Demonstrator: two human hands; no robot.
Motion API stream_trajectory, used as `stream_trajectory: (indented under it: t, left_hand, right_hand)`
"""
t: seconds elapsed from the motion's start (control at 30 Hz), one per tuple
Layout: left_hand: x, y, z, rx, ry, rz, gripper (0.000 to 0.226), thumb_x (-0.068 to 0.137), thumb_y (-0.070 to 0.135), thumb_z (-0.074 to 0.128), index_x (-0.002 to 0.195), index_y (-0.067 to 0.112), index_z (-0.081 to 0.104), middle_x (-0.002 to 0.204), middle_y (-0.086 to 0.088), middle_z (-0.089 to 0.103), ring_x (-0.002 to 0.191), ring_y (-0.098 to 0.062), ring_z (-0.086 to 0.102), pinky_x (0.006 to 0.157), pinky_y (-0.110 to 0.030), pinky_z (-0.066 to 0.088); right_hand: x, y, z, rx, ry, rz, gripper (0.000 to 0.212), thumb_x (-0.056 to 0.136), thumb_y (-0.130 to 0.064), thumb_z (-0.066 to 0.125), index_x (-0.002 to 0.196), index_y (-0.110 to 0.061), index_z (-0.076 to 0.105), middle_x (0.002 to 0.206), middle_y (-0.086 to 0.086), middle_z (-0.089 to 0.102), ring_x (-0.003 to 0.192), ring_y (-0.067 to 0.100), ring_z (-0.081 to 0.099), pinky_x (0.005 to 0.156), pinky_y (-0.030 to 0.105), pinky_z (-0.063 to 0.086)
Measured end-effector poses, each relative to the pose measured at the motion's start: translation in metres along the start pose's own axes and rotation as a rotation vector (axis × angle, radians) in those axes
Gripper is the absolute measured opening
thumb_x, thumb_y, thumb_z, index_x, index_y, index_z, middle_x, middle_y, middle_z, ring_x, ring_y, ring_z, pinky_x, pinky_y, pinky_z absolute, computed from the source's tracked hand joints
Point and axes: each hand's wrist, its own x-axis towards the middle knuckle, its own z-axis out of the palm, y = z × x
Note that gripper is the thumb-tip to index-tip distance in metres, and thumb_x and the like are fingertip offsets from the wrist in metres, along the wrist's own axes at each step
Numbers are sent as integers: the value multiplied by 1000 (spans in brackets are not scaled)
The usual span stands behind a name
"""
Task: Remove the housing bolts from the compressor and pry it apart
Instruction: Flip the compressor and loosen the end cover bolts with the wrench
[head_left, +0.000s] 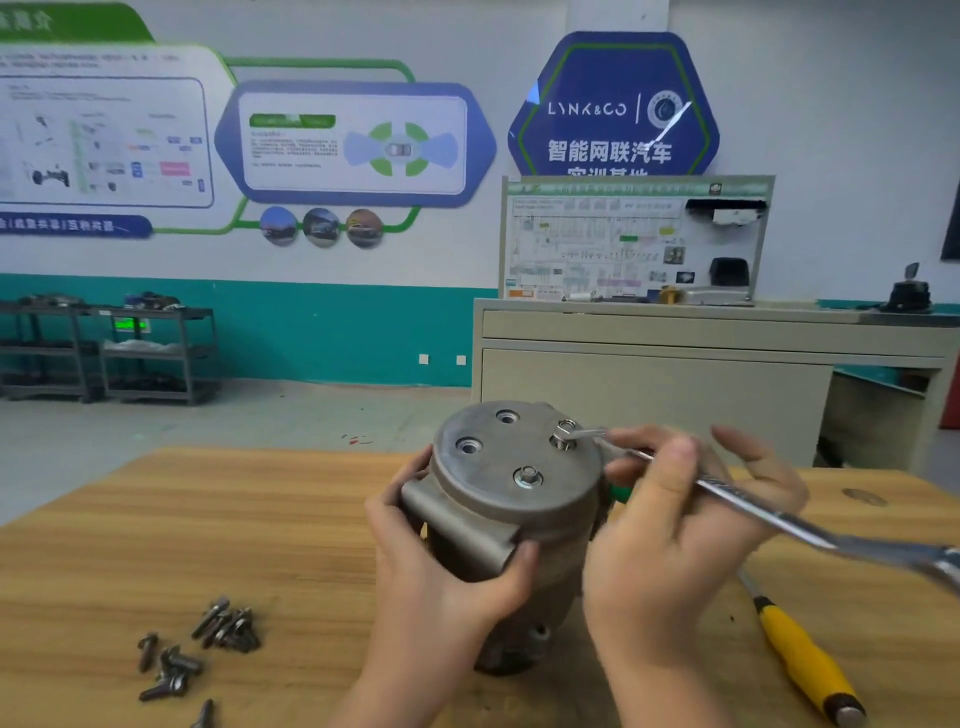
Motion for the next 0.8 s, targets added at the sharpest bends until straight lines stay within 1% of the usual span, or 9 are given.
stream_trajectory:
  t: [0.1, 0.2, 0.27, 0.33, 0.4, 0.47, 0.53, 0.63, 0.8]
  left_hand:
    - [9, 0, -11, -41, -130, -30, 85, 45, 48, 81, 117, 36, 39, 123, 10, 55, 117, -1, 54, 103, -30, 45]
    - [15, 2, -16, -58, -195, -35, 80, 49, 48, 81, 118, 36, 42, 113, 22, 60, 114, 0, 56, 94, -19, 48]
    - [16, 4, -16, -69, -204, -35, 77, 50, 47, 81, 116, 35, 42, 112, 24, 60, 113, 1, 57, 89, -13, 47]
    - [16, 4, -15, -71, -204, -35, 77, 49, 47, 82, 116, 37, 43, 113, 23, 61, 114, 0, 57, 92, -18, 49]
    - [14, 3, -14, -34, -186, -39, 80, 47, 49, 83, 115, 40, 43, 114, 21, 61, 115, 0, 56, 99, -31, 49]
    - [11, 3, -11, 9, -139, -31, 83, 43, 51, 83, 115, 41, 42, 114, 22, 58, 113, 3, 55, 102, -36, 47]
    - [6, 3, -6, 34, -81, -20, 87, 38, 53, 83, 113, 44, 39, 117, 23, 54, 112, 10, 51, 100, -28, 47]
    - [0, 1, 1, 29, -13, 15, 92, 35, 51, 83, 114, 43, 36, 124, 20, 47, 112, 17, 47, 90, -2, 39]
    - [-2, 1, 6, 5, 30, 44, 92, 35, 50, 81, 114, 39, 36, 123, 19, 46, 111, 20, 46, 86, 3, 35]
  right_hand:
    - [19, 13, -10, 146, 109, 369, 18, 100, -8, 37, 102, -27, 38, 72, -7, 70, 58, 6, 62, 56, 20, 51]
    - [49, 26, -23, 406, 15, 780, 13, 103, -13, 41, 94, -17, 49, 67, 0, 71, 52, 10, 60, 50, 20, 50]
    - [56, 32, -29, 513, -38, 884, 18, 103, -20, 38, 91, -15, 51, 70, 4, 72, 54, 12, 62, 51, 19, 51]
    - [54, 32, -28, 522, 12, 842, 25, 105, -24, 33, 88, -15, 49, 71, 5, 72, 53, 13, 63, 51, 20, 52]
    - [46, 28, -25, 460, 115, 685, 26, 106, -26, 31, 86, -17, 47, 71, 4, 72, 55, 15, 64, 54, 22, 53]
    - [39, 20, -22, 371, 143, 468, 20, 103, -29, 34, 89, -21, 45, 73, 2, 72, 57, 17, 66, 57, 25, 55]
    - [35, 14, -20, 268, 125, 283, 13, 100, -34, 39, 91, -26, 42, 76, 0, 71, 57, 17, 67, 56, 27, 55]
    - [27, 8, -16, 208, 51, 107, 10, 99, -41, 45, 93, -33, 43, 82, 0, 69, 61, 17, 69, 58, 30, 56]
    - [16, 7, -10, 154, -59, -4, 8, 99, -43, 45, 97, -45, 53, 86, -8, 69, 67, 14, 70, 63, 28, 56]
